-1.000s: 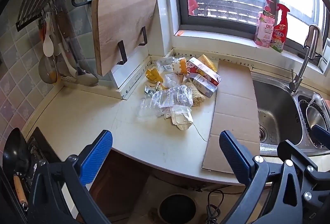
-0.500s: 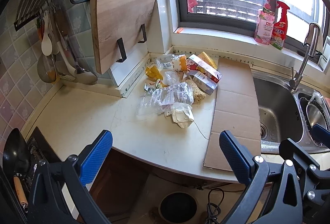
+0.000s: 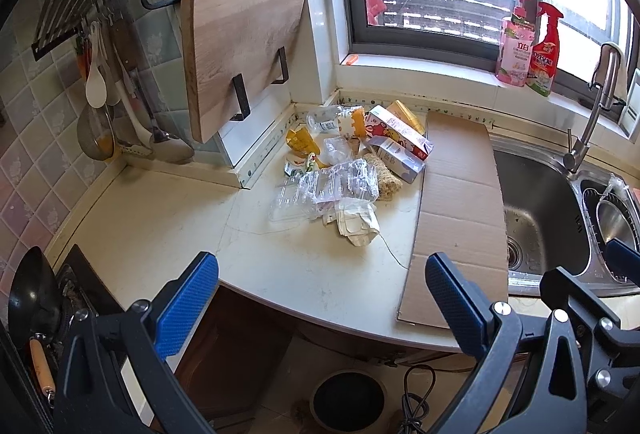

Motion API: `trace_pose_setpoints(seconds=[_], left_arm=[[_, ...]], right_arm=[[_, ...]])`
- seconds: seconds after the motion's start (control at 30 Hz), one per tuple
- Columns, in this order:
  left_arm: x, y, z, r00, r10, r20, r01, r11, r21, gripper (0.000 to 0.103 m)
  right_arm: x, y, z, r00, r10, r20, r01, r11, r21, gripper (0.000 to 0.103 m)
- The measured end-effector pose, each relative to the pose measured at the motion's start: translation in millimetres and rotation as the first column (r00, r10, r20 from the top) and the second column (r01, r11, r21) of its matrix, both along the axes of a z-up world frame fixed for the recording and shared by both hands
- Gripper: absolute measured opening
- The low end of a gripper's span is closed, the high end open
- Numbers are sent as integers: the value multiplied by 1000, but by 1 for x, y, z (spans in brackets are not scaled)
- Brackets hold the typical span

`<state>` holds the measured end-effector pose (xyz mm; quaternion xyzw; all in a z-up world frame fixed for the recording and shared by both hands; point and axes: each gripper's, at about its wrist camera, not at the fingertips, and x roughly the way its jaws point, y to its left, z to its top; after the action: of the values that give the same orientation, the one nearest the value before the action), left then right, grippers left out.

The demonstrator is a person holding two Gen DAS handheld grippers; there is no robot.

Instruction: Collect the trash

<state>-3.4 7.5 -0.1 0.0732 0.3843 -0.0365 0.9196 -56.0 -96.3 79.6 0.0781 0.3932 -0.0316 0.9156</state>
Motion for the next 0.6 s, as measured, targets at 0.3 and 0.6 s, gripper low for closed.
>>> trace_pose_setpoints(seconds=[0.3,0.6], left_arm=[[-4,0,2,1000,6,15,-6,1000,0,102],[-9,0,6,999,2,36,-1,1000,-3,102]], right_arm=[[-2,1,3,1000,8,8,-8,1000,-5,97],[-6,2,8,1000,6,26,-6,1000,-14,97]])
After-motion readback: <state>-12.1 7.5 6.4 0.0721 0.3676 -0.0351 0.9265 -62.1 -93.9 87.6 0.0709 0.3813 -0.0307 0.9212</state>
